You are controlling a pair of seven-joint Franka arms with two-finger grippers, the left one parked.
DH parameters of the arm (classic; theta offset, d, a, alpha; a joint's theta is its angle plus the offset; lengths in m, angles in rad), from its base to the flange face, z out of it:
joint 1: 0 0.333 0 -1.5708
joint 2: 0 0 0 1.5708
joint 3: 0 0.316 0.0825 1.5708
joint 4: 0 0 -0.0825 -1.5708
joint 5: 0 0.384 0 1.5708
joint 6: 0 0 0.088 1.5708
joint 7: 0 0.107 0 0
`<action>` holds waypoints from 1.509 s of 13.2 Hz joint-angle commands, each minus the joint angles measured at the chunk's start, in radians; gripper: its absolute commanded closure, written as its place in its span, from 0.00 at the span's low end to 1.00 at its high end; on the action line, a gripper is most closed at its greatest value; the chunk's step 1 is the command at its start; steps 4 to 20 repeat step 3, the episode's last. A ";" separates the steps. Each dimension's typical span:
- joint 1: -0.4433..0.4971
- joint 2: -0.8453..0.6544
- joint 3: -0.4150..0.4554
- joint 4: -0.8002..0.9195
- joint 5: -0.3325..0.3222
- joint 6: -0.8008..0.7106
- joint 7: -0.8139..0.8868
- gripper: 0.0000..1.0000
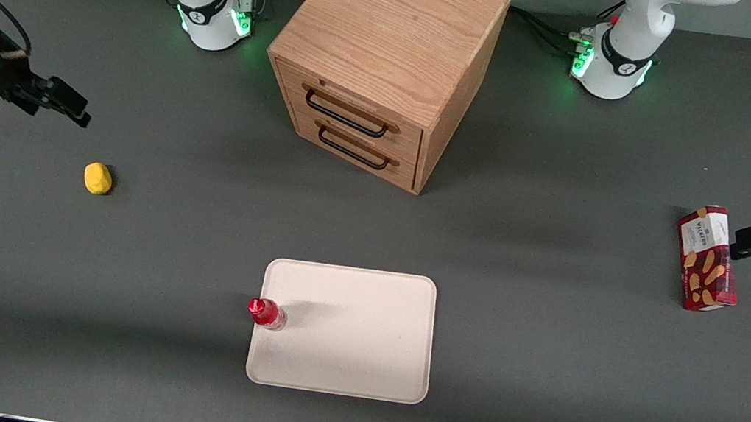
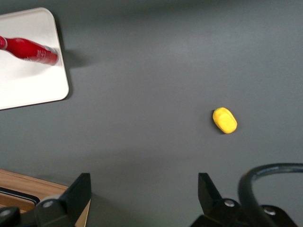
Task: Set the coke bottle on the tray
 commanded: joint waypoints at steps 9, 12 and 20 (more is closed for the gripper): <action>0.005 -0.004 -0.013 0.007 0.013 -0.030 -0.007 0.00; 0.005 -0.004 -0.013 0.007 0.013 -0.030 -0.007 0.00; 0.005 -0.004 -0.013 0.007 0.013 -0.030 -0.007 0.00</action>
